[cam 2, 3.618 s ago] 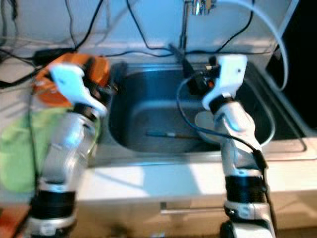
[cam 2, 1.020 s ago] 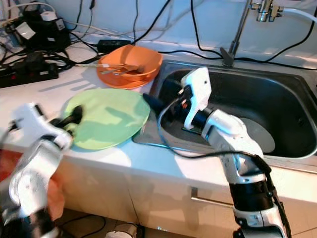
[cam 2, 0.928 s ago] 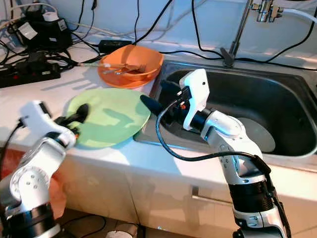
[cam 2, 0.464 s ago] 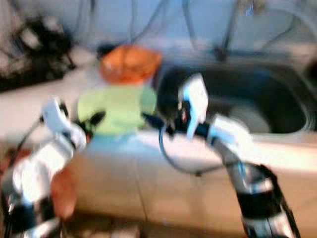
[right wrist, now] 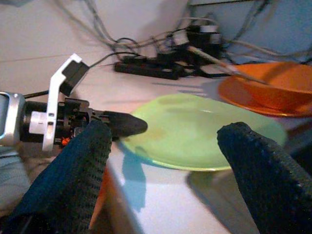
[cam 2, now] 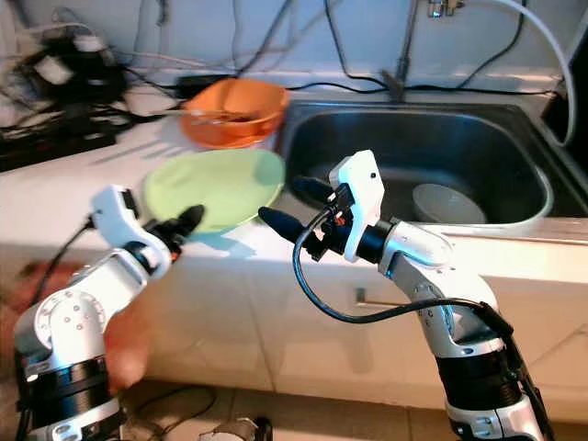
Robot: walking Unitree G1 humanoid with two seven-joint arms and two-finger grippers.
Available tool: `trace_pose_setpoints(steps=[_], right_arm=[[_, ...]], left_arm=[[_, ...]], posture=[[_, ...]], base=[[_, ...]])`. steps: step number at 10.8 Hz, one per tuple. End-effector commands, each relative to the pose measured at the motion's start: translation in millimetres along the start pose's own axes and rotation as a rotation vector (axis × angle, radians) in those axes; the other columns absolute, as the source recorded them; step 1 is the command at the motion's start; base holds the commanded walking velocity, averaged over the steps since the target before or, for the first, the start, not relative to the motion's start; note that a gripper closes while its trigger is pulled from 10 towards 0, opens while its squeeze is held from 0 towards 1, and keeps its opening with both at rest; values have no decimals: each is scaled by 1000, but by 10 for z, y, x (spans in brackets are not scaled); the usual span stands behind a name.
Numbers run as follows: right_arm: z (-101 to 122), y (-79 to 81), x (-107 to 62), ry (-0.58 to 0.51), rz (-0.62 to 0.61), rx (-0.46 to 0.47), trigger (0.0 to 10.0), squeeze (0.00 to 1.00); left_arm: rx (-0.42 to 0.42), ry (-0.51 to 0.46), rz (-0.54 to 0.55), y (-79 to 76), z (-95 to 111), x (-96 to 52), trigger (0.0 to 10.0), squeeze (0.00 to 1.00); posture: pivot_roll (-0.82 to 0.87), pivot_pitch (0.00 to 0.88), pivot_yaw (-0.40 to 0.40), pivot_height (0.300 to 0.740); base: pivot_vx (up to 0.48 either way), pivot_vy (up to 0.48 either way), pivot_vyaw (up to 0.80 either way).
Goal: Kitchen organization
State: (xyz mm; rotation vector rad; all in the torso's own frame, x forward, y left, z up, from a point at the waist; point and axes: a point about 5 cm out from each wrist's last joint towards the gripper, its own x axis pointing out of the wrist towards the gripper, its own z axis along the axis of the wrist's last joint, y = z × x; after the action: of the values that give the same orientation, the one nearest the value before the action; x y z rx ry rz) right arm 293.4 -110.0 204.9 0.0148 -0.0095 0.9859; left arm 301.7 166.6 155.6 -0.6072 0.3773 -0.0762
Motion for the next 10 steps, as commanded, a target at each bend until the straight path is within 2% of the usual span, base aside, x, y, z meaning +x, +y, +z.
trace_pose_setpoints(steps=[1,2,7,8,9,10], right_arm=[[6,24,5,0,8,-3,10000,0],[8,27,10,0,9,-4,10000,0],[1,35,3,1,9,-5,10000,0],[-4,38,3,4,11,-4,10000,0],[-5,41,4,4,12,-3,10000,0],[-7,42,6,6,12,-3,10000,0]], left_arm=[[-28,92,45,109,-154,32,9294,0],[-41,81,51,127,-145,52,0,0],[-87,58,70,235,-70,141,0,0],[-95,64,69,241,-82,170,8549,0],[-114,58,71,254,-82,191,10000,0],[-149,37,77,286,-62,229,10000,0]], posture=[[154,71,64,740],[151,68,65,740],[147,63,62,740],[146,65,59,740],[145,66,60,740],[143,69,59,740]], base=[[0,0,0],[0,0,0],[0,0,0],[0,0,0],[0,0,0],[0,0,0]])
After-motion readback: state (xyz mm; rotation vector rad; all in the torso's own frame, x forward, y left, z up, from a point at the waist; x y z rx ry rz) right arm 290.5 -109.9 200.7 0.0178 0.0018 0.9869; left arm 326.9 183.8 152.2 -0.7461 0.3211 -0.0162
